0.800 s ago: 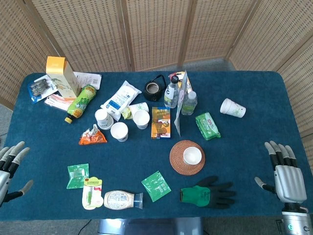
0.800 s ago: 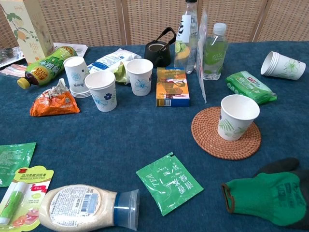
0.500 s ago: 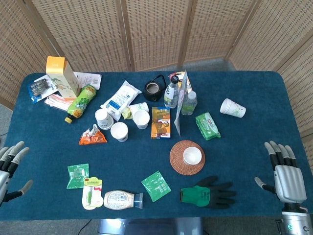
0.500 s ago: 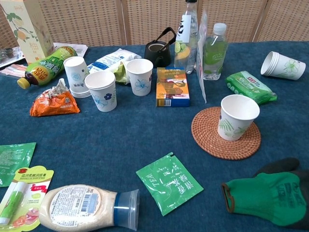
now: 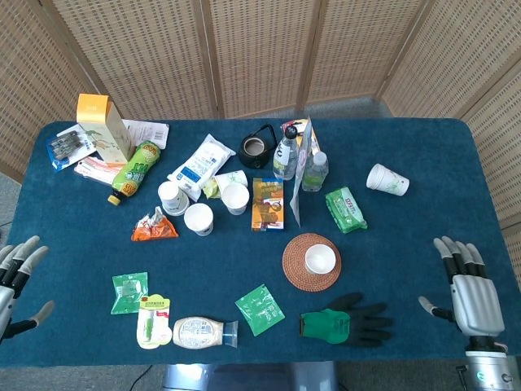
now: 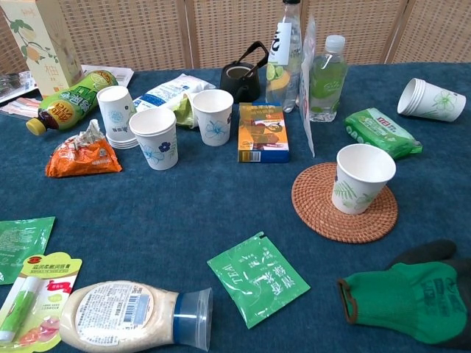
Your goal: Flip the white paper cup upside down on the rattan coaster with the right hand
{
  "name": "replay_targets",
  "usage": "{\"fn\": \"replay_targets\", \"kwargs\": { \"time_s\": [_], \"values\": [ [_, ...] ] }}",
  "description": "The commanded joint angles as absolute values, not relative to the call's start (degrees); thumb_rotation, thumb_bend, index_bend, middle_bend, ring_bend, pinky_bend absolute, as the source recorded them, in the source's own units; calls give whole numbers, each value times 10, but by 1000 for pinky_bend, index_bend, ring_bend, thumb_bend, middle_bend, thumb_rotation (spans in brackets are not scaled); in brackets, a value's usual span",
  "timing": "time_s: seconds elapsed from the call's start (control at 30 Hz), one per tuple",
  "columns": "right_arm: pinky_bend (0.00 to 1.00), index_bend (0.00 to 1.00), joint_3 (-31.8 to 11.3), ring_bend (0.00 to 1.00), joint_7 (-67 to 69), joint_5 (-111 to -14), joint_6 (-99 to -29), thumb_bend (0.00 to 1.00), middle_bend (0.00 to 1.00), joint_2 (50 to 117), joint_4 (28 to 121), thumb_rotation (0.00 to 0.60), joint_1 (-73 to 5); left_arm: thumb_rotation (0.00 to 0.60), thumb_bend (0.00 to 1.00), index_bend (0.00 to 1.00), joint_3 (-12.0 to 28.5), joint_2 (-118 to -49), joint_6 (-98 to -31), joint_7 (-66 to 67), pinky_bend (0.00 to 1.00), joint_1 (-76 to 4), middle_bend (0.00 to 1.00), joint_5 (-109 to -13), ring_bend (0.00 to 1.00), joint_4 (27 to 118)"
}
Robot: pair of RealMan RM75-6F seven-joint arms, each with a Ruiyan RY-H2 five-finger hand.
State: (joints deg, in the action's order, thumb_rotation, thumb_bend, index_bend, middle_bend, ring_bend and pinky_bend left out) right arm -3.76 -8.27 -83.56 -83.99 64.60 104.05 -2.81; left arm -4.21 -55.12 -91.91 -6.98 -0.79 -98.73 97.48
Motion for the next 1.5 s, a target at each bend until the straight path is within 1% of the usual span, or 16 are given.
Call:
{"fn": "replay_targets", "kwargs": {
  "time_s": [0.03, 0.27, 0.37, 0.67, 0.97, 1.17, 1.3, 1.5],
  "values": [
    [0, 0, -29, 0, -45, -838, -806, 51, 0, 643, 1029, 600, -42, 600, 333, 0, -42, -549, -923, -73, 0, -7, 0, -990, 0, 977],
    [0, 18, -24, 0, 42, -846, -748, 46, 0, 657, 988, 600, -73, 600, 333, 0, -46, -538, -935, -90, 0, -1, 0, -996, 0, 980],
    [0, 19, -23, 0, 55, -845, -731, 43, 0, 669, 970, 600, -83, 600, 334, 0, -47, -532, -934, -98, 0, -1, 0, -994, 0, 983],
    [0, 20, -37, 0, 56, -824, -704, 44, 0, 704, 948, 600, -108, 600, 334, 0, -51, -518, -936, -114, 0, 2, 0, -996, 0, 990],
    [0, 33, -53, 0, 68, -805, -674, 45, 0, 745, 927, 600, -139, 600, 334, 0, -53, -515, -958, -121, 0, 10, 0, -1015, 0, 988],
    [0, 37, -59, 0, 75, -804, -668, 53, 0, 780, 913, 600, -155, 600, 333, 0, -54, -516, -959, -122, 0, 10, 0, -1018, 0, 987],
    [0, 64, -63, 0, 76, -798, -661, 52, 0, 796, 907, 600, -164, 600, 333, 0, -54, -517, -958, -119, 0, 11, 0, -1018, 0, 987],
    [0, 57, -70, 0, 76, -781, -643, 46, 0, 816, 894, 600, -181, 600, 334, 0, -54, -518, -957, -119, 0, 11, 0, -1017, 0, 986]
  ]
}}
